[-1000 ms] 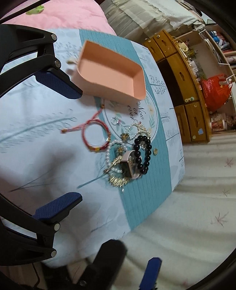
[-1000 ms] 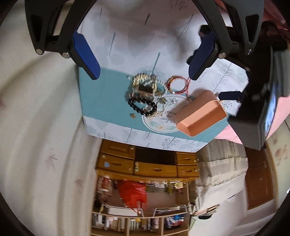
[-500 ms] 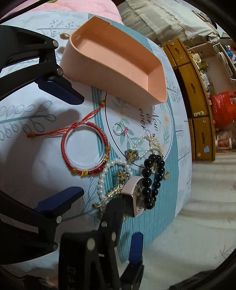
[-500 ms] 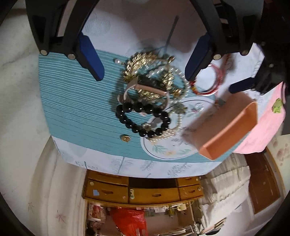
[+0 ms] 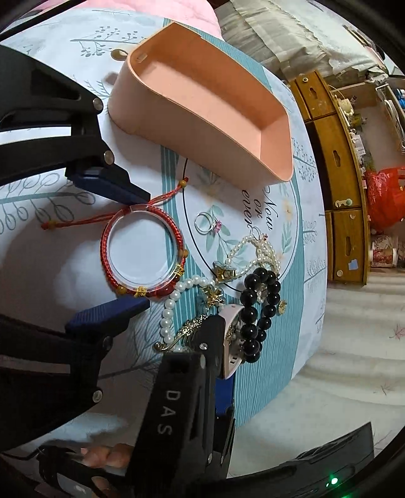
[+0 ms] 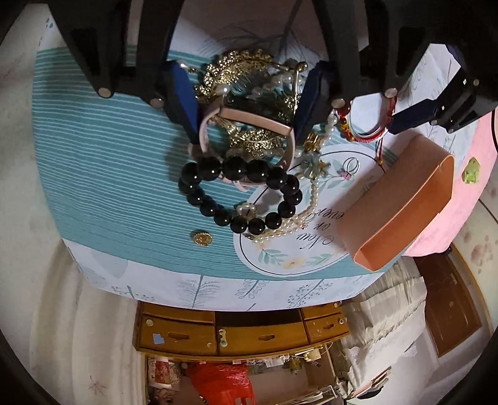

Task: Organize jewelry
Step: 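Carry the red bracelet and smartwatch over the pink tray and open both tools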

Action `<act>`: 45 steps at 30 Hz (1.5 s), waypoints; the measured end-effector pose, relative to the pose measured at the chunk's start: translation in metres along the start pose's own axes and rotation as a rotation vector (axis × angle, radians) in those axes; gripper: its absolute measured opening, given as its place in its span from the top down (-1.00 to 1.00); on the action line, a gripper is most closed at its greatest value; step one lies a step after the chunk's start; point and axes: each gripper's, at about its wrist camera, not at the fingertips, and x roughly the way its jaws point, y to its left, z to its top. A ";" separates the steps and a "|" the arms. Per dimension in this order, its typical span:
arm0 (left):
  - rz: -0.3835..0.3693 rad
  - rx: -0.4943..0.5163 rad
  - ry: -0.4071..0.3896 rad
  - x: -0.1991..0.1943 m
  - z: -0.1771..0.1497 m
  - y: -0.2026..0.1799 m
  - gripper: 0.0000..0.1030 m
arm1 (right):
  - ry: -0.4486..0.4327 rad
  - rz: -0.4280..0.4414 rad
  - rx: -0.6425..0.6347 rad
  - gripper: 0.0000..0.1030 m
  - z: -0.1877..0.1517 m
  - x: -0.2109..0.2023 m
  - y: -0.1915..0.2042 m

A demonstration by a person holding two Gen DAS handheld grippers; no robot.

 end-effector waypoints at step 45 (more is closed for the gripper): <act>0.069 -0.066 -0.199 -0.107 0.077 0.157 -0.14 | -0.179 0.373 0.040 -0.03 0.029 -0.063 0.139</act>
